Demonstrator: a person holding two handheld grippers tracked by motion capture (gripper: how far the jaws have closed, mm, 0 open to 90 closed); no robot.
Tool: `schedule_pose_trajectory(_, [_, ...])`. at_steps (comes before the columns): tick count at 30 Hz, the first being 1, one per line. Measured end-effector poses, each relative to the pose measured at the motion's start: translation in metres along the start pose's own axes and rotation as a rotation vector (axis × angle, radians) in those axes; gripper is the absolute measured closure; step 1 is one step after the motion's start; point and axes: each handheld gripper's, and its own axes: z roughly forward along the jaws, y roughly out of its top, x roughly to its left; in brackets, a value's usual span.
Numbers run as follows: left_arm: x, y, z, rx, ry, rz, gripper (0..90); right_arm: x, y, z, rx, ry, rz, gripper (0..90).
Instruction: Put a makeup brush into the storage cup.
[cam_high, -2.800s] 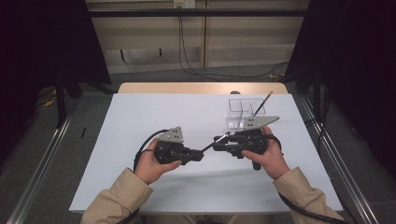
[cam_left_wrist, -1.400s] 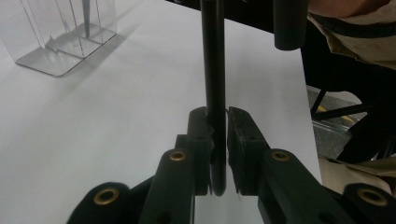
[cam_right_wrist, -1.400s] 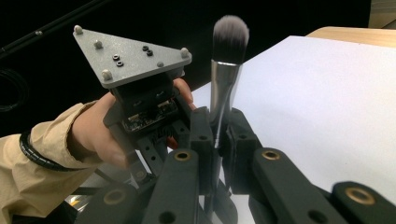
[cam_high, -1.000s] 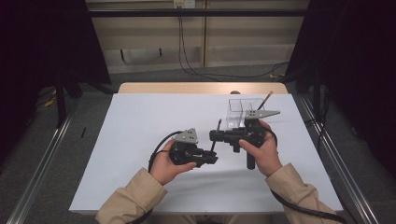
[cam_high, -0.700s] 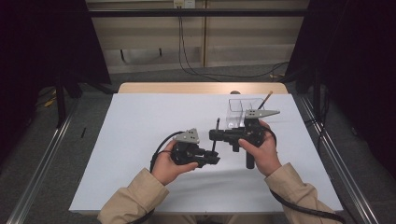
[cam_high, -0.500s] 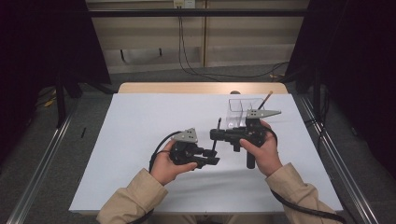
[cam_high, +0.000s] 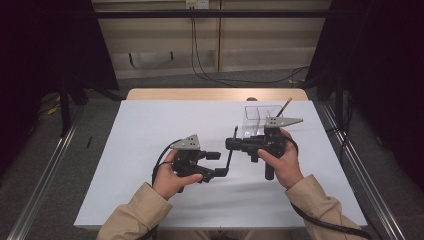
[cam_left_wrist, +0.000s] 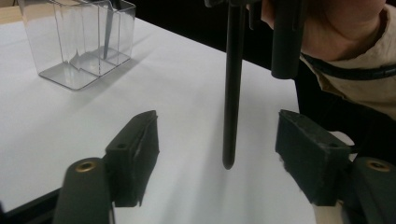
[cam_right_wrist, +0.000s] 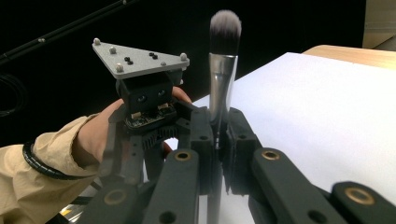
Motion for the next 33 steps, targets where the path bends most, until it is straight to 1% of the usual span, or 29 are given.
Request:
schedule_pose_trajectory(4, [0.000,0.000,-0.006,-0.014,0.005,0.013,19.0,0.001,0.000,0.000,0.000,-0.002,-0.005,84.2])
schedule_pose_trajectory(6, [0.001,0.000,-0.009,-0.015,0.016,0.004,15.3,0.001,0.000,-0.001,0.002,-0.002,-0.009,84.1])
schedule_pose_trajectory(7, [0.001,0.000,-0.010,-0.015,0.019,0.007,13.0,0.001,0.000,-0.001,0.003,-0.004,-0.011,84.2])
schedule_pose_trajectory(8, [0.002,0.000,-0.012,-0.015,0.025,0.014,11.8,0.001,0.000,-0.002,0.003,-0.005,-0.012,84.2])
schedule_pose_trajectory(12, [0.004,-0.001,-0.018,-0.019,0.055,0.004,6.4,0.001,0.000,-0.003,0.001,-0.008,-0.023,84.2])
schedule_pose_trajectory(13, [0.004,-0.001,-0.019,-0.022,0.056,0.010,5.5,0.001,0.000,-0.004,0.001,-0.009,-0.025,84.2])
schedule_pose_trajectory(15, [0.005,-0.002,-0.022,-0.023,0.059,0.011,3.6,0.001,0.000,-0.004,0.000,-0.011,-0.027,84.2])
schedule_pose_trajectory(17, [0.005,-0.003,-0.025,-0.025,0.053,0.017,2.9,0.001,-0.001,-0.005,0.001,-0.014,-0.028,84.1])
schedule_pose_trajectory(21, [0.006,-0.004,-0.031,-0.029,0.078,0.027,2.7,0.000,-0.001,-0.007,-0.002,-0.018,-0.031,84.2])
schedule_pose_trajectory(23, [0.007,-0.004,-0.034,-0.023,0.081,0.041,2.7,0.000,-0.001,-0.008,-0.003,-0.020,-0.034,84.1])
schedule_pose_trajectory(25, [0.007,-0.005,-0.036,-0.019,0.080,0.031,2.5,0.000,-0.001,-0.009,-0.005,-0.022,-0.035,84.1])
schedule_pose_trajectory(27, [0.008,-0.006,-0.039,-0.017,0.093,0.037,2.3,0.000,-0.001,-0.011,-0.004,-0.023,-0.038,84.2])
schedule_pose_trajectory(29, [0.008,-0.007,-0.041,-0.007,0.089,0.041,2.3,0.000,-0.001,-0.012,-0.006,-0.026,-0.041,84.1])
schedule_pose_trajectory(31, [0.008,-0.008,-0.043,0.003,0.096,0.052,2.3,0.000,-0.001,-0.012,-0.006,-0.027,-0.043,84.1])
schedule_pose_trajectory(33, [0.008,-0.009,-0.045,0.000,0.101,0.044,2.2,0.000,-0.001,-0.013,-0.006,-0.025,-0.045,84.2])
